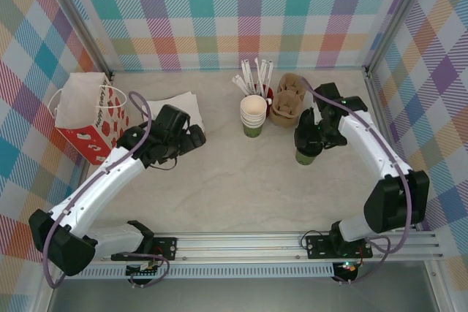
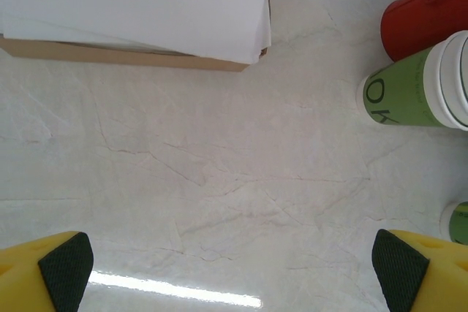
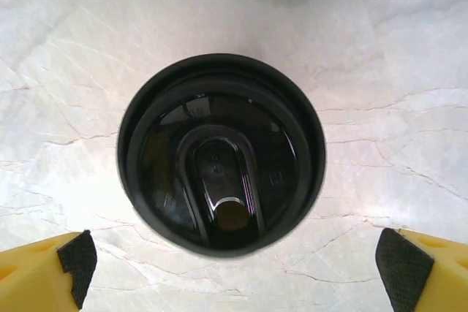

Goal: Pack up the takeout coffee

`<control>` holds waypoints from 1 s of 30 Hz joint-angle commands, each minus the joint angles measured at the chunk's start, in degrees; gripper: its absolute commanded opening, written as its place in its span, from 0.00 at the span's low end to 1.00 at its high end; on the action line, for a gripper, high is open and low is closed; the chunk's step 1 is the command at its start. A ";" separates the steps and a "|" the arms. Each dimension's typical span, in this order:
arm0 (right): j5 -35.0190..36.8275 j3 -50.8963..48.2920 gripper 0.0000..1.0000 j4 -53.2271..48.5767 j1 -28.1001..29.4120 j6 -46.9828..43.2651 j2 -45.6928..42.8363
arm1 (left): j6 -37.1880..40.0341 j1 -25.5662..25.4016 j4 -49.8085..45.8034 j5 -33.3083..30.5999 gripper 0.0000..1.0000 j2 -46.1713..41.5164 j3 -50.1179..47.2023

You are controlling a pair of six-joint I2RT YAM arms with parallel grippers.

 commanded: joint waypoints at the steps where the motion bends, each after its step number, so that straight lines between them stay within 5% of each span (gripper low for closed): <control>1: -0.76 2.19 1.00 -1.59 -0.21 -0.51 -5.20 | 7.03 3.81 -4.92 2.25 1.00 1.20 7.11; 13: -18.35 -4.57 1.00 9.07 -0.21 -0.79 -17.28 | 29.11 24.52 -17.60 4.17 1.00 6.84 31.24; 19: -18.75 -5.23 0.99 8.72 -0.21 -1.62 -17.57 | 34.73 37.29 -17.05 4.61 1.00 9.89 37.50; 30: -19.55 -7.17 1.00 9.35 -0.23 -2.09 -18.67 | 38.89 52.41 -9.62 7.46 1.00 17.52 39.31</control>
